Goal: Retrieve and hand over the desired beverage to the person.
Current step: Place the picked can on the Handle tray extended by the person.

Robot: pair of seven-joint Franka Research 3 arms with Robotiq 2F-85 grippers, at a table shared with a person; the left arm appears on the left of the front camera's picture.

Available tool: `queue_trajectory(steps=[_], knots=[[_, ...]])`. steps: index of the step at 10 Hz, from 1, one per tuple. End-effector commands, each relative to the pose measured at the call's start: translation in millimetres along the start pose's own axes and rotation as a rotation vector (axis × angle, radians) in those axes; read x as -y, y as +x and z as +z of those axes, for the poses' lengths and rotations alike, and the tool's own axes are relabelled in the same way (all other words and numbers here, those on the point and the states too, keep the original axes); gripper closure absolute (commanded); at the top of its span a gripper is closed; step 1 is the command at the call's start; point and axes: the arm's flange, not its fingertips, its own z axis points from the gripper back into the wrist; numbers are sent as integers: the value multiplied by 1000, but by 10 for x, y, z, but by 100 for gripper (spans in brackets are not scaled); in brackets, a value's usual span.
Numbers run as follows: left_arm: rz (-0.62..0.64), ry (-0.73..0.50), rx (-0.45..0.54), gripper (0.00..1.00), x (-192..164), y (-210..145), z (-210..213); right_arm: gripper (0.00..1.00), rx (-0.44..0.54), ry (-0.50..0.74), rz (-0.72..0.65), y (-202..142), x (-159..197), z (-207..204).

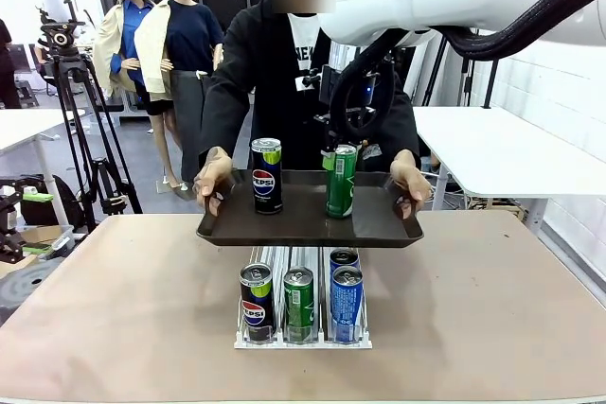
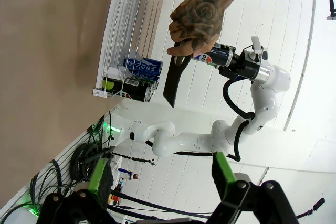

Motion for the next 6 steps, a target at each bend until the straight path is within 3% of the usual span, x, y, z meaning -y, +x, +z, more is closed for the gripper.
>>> queue_trajectory(steps=[1,6], knots=[[-1,6,-1,0,13,-38,10,0,6,4,25,-49,8,39],[-1,6,-1,0,13,-38,10,0,5,-73,32,-33,-81,305]])
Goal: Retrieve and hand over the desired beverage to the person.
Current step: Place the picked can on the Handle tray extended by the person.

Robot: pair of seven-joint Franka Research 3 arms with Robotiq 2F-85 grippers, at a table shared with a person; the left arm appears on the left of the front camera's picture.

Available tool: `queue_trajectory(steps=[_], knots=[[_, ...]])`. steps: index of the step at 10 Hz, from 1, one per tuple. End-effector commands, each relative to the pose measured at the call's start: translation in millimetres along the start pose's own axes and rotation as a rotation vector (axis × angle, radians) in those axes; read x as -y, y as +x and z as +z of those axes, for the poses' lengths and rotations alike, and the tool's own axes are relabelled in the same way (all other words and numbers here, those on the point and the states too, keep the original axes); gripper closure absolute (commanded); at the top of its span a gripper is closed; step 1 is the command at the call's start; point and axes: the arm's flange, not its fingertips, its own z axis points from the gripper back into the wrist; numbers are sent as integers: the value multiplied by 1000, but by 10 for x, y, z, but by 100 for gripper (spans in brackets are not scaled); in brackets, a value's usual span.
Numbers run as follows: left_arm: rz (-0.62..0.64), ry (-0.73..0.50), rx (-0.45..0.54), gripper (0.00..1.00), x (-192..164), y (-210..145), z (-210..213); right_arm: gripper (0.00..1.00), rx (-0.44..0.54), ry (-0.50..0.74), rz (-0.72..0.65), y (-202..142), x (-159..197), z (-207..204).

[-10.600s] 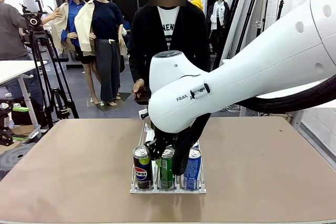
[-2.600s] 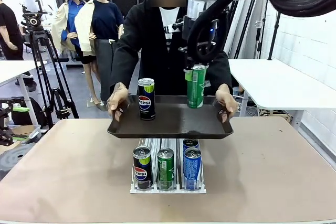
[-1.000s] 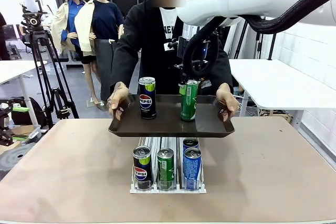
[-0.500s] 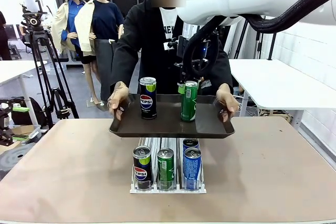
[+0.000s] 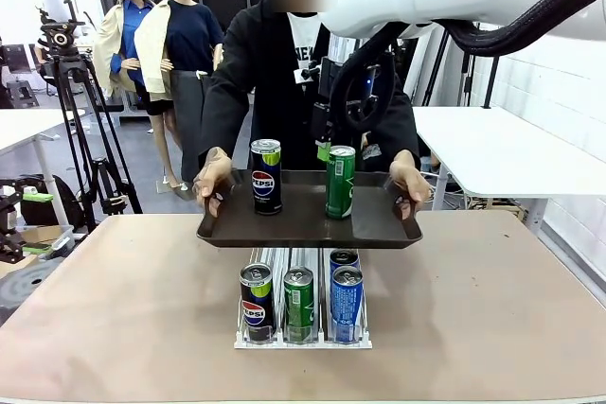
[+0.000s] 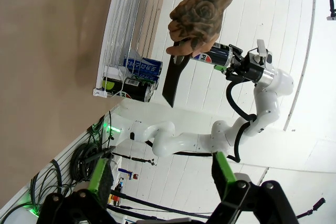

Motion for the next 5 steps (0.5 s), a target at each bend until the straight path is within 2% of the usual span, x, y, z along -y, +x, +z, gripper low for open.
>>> queue_trajectory(steps=[1,4,5], knots=[[-1,6,-1,0,13,-38,10,0,-16,-55,11,-47,-45,231],[-1,6,-1,0,13,-38,10,0,1,-81,11,-100,-15,364],[-1,6,-1,0,13,-38,10,0,3,-45,11,-90,-47,333]])
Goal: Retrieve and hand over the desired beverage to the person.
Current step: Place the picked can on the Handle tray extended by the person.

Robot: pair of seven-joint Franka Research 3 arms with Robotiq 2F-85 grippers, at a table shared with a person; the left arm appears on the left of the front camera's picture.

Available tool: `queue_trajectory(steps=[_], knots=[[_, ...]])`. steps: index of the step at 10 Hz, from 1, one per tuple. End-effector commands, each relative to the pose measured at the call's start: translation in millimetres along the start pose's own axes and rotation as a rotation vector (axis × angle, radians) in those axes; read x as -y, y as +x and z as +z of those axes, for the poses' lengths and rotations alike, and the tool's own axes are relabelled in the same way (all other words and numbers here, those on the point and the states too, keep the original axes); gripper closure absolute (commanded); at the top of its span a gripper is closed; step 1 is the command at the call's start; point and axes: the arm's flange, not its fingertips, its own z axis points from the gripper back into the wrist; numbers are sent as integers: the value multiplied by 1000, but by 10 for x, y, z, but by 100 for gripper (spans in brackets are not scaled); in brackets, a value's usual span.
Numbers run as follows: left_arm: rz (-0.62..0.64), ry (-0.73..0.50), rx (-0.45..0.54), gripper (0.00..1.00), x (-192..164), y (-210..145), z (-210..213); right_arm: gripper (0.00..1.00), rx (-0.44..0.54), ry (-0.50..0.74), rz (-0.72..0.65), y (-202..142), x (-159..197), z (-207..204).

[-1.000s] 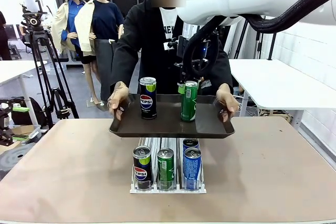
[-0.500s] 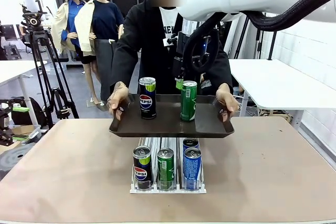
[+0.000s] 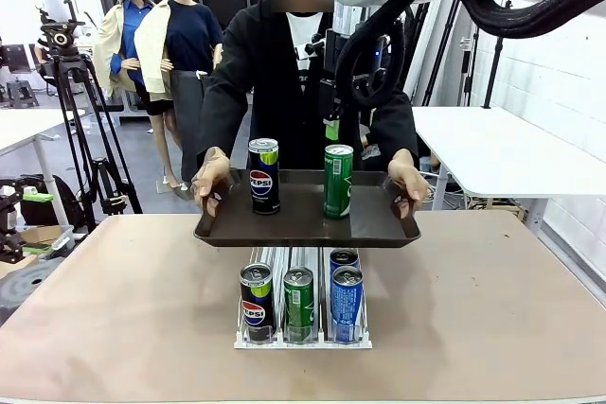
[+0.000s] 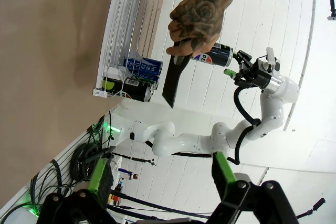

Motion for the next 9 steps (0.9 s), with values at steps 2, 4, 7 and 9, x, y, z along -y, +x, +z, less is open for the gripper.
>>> queue_trajectory(steps=[2,4,7,9], knots=[[-1,6,-1,0,13,-38,10,0,-6,10,0,12,-4,-56],[-1,6,-1,0,13,-38,10,0,-6,10,0,12,-4,-56],[-1,6,-1,0,13,-38,10,0,-6,10,0,12,-4,-56],[-1,6,-1,0,13,-38,10,0,-6,10,0,12,-4,-56]])
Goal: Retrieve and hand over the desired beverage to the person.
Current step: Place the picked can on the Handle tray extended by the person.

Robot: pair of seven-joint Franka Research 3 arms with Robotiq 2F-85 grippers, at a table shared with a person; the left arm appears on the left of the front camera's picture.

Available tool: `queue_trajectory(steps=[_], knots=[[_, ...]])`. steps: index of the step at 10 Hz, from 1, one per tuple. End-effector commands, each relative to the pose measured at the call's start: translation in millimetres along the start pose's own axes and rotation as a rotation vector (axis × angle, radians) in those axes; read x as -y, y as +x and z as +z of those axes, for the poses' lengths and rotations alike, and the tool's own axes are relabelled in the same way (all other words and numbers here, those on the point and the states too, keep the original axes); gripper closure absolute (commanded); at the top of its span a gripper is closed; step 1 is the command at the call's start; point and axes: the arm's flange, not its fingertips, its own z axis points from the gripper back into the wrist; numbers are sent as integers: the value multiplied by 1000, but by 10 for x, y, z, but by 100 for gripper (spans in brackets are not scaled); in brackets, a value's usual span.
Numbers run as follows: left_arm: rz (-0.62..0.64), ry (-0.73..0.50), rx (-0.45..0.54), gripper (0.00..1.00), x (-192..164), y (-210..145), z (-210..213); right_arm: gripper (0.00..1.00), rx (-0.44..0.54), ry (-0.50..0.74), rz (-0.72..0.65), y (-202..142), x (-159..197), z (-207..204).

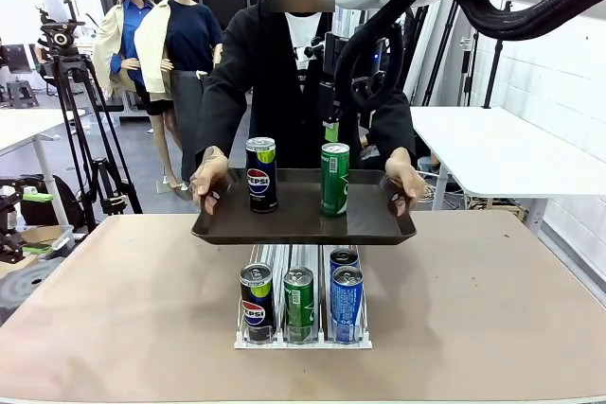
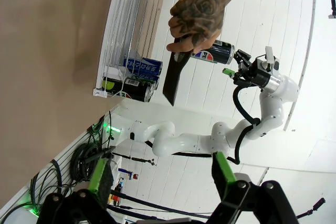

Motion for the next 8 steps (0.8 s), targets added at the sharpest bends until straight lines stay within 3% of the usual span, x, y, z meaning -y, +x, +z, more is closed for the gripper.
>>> queue_trajectory(steps=[1,5,8], knots=[[-1,6,-1,0,13,-38,10,0,0,6,0,-3,-9,-11],[-1,6,-1,0,13,-38,10,0,0,0,0,0,0,0],[-1,6,-1,0,13,-38,10,0,83,143,-133,-334,348,384]])
